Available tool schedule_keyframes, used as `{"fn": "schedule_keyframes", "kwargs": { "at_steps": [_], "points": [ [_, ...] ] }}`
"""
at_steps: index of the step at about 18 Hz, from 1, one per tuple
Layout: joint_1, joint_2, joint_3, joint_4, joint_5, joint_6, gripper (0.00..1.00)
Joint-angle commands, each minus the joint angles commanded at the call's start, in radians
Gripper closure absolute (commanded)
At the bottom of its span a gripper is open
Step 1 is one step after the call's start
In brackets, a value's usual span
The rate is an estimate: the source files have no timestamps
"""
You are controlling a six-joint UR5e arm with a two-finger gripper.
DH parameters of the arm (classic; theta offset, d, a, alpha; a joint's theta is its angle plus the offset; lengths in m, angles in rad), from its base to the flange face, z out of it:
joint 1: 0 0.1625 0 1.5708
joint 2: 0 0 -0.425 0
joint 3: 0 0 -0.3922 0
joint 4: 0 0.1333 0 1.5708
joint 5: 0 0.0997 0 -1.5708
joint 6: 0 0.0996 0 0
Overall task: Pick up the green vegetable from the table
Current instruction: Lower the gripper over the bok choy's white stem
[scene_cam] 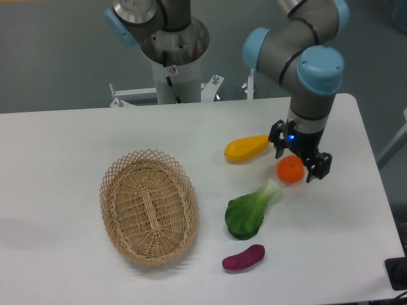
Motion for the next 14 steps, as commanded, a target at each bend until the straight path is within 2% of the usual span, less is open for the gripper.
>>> {"fn": "schedule_keyframes", "kwargs": {
  "at_steps": [3,7,11,14],
  "points": [
    [-0.023,-0.025,-0.012,0.012,0.051,-0.014,0.0],
    [-0.034,-0.049,-0.017,0.02,0.055,-0.068,0.0],
    [-0.051,-0.071,-0.052,0.118,0.098,-0.068,0.0],
    [-0.052,-0.078,-0.058,0.123,0.103,-0.071,0.0]
  ]
}}
